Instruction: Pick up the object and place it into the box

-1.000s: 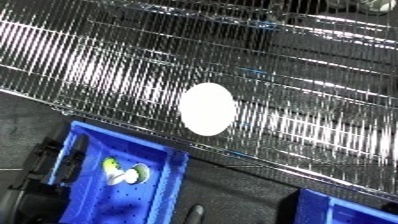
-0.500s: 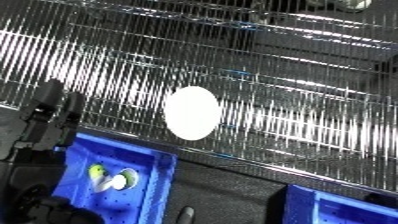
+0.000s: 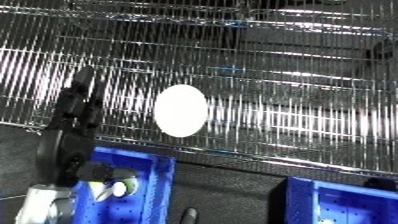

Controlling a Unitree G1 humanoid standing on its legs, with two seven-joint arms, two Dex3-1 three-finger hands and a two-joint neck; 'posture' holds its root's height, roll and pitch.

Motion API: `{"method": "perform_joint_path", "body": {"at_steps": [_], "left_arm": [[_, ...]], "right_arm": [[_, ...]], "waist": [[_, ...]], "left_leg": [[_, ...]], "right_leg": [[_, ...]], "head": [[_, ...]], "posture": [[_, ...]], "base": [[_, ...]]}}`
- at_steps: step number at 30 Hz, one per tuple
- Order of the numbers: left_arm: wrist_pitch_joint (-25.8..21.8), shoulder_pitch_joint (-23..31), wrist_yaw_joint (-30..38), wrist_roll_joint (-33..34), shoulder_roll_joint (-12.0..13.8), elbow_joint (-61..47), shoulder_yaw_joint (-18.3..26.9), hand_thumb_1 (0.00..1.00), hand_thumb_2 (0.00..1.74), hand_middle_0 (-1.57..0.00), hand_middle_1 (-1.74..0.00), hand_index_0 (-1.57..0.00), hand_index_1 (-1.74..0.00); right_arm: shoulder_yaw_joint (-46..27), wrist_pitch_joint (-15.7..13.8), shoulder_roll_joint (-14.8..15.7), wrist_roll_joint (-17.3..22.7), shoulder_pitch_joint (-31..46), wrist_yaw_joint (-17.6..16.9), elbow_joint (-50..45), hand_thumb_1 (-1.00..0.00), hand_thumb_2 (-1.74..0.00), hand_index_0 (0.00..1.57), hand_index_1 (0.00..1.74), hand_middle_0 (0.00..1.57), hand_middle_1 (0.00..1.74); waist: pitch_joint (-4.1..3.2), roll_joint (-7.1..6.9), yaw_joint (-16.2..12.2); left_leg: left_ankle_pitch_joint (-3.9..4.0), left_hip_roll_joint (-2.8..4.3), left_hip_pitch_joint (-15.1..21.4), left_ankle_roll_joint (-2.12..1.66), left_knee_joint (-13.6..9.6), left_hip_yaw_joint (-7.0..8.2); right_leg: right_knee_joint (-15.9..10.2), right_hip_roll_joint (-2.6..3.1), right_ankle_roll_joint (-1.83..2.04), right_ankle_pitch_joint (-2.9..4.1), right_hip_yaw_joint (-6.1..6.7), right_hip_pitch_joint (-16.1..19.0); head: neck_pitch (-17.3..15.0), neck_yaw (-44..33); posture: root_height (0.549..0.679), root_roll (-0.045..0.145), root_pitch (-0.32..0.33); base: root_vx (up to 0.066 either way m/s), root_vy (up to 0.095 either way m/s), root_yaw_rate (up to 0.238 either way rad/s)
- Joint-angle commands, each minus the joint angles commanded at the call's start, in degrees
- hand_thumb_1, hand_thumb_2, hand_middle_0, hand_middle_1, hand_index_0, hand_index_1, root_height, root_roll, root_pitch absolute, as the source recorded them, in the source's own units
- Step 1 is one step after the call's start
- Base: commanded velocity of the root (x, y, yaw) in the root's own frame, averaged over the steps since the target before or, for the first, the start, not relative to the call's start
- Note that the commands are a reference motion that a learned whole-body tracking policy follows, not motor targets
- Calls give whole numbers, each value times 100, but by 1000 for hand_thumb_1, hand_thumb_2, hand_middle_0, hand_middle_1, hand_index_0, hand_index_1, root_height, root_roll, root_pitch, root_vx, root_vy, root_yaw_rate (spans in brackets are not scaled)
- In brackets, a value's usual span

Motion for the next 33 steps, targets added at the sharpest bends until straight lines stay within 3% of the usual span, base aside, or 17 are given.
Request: {"method": "perform_joint_path", "body": {"at_steps": [14, 26, 33], "left_arm": [[134, -898, -44, -9, -178, 1618, -201, 0, 0, 0, 0, 0, 0], [194, -1356, -192, -210, -339, 2110, -327, 0, 0, 0, 0, 0, 0], [121, -1533, -253, -209, -438, 2158, -380, 350, 609, -549, -609, -549, -609]], "right_arm": [[269, 124, 44, -3, -173, -127, -196, 0, 0, 0, 0, 0, 0], [427, 144, 124, 80, -227, -249, -321, 0, 0, 0, 0, 0, 0], [470, 112, 196, 65, -219, -315, -363, 0, 0, 0, 0, 0, 0]], "waist": [[0, -198, -325], [0, -271, -483], [0, -281, -519]], "left_leg": [[-41, 166, -285, -38, 95, 98], [-124, 184, -435, -44, 204, 111], [-113, 171, -401, -61, 120, 129]], "right_leg": [[16, 145, 29, 40, 116, -328], [36, 181, 44, 41, 186, -474], [-64, 165, 72, 71, 193, -443]], "head": [[462, -244], [569, -370], [613, -420]], "posture": [[644, 0, 122], [643, -2, 143], [645, 0, 149]], "base": [[1, 6, -85], [15, 12, -35], [9, 8, 7]]}}
